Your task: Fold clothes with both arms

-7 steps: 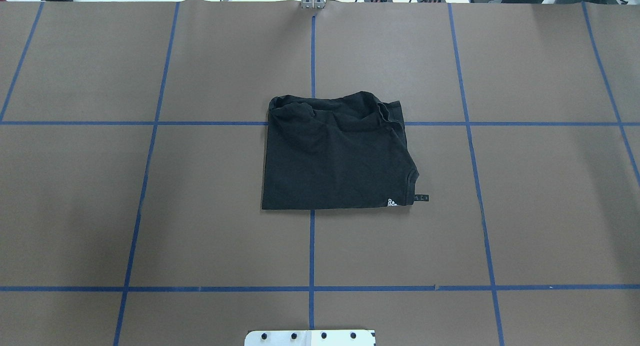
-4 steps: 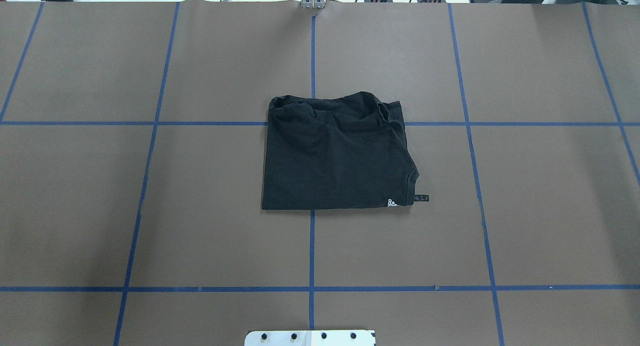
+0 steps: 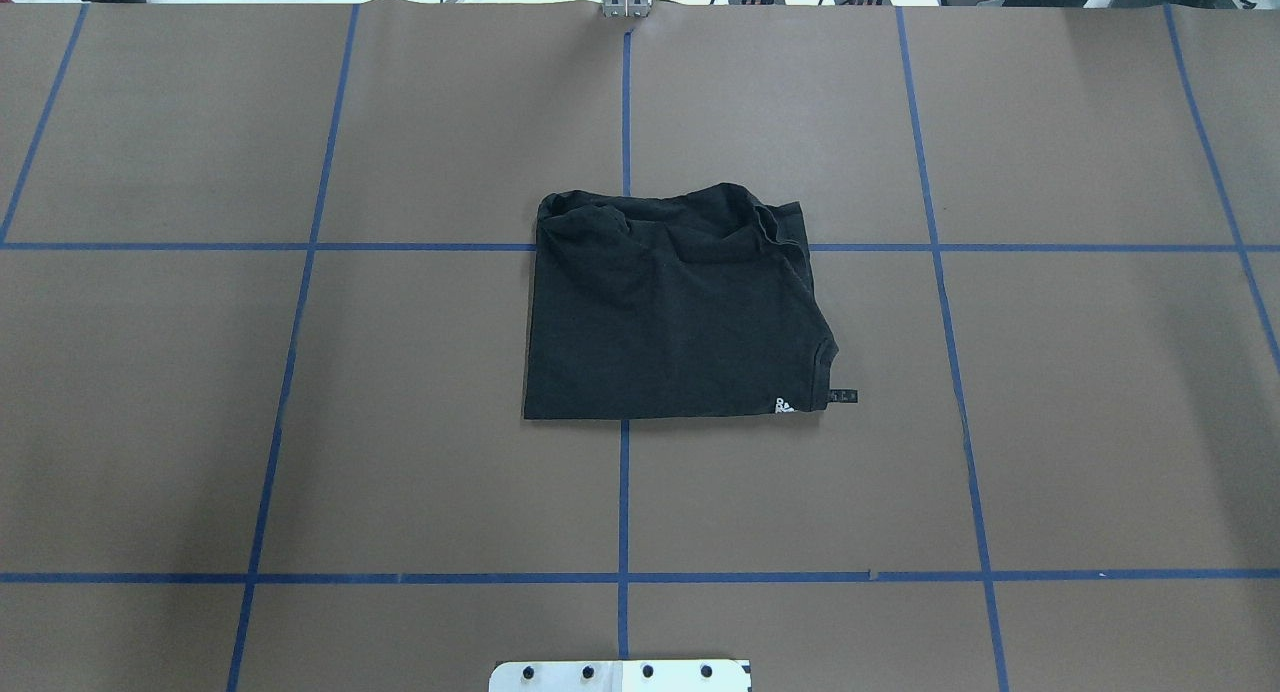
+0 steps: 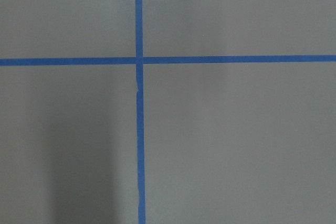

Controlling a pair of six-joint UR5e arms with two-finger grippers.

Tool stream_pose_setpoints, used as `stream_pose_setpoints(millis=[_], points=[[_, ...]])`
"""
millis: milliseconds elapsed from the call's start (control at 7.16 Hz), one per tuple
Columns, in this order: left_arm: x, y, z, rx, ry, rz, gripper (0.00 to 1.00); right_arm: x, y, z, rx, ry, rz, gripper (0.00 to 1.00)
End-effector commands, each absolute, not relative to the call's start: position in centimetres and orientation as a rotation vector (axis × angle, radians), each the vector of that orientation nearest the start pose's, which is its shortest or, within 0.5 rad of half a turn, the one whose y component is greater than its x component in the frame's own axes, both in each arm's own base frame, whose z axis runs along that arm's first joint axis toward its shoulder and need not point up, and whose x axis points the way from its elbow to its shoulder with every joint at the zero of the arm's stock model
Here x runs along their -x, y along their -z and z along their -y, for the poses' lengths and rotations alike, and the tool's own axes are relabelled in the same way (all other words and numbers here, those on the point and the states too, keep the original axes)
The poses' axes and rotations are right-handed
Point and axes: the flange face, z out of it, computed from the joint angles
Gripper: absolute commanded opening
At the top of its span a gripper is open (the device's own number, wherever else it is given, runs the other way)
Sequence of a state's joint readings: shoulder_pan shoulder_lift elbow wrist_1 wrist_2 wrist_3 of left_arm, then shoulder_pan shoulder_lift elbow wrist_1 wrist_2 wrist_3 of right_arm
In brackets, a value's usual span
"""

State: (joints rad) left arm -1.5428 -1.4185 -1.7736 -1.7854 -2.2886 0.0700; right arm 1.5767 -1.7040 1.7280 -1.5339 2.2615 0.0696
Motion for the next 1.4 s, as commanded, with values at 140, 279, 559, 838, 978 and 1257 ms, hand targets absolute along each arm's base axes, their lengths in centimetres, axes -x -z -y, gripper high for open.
stream_pose_setpoints(millis=[140, 279, 559, 838, 978, 1257], points=[[5.4, -63.6, 42.8, -0.211, -0.166, -0.714, 1.0, -7.2, -64.7, 43.7, -0.032, -0.051, 0.692, 1.0], [5.4, -63.6, 42.8, -0.206, -0.167, -0.716, 1.0, -7.1, -64.7, 43.7, -0.033, -0.049, 0.692, 1.0], [5.4, -65.3, 42.3, -0.136, -0.143, -0.718, 1.0, -7.1, -64.7, 43.8, -0.035, -0.048, 0.693, 1.0], [5.3, -65.5, 41.9, -0.075, -0.126, -0.729, 1.0, -7.1, -64.8, 43.7, -0.033, -0.049, 0.693, 1.0], [5.3, -65.7, 42.0, -0.072, -0.122, -0.729, 1.0, -7.1, -64.7, 43.8, -0.036, -0.048, 0.695, 1.0], [5.3, -65.2, 42.1, -0.08, -0.124, -0.729, 1.0, -7.1, -64.6, 43.8, -0.037, -0.047, 0.696, 1.0]])
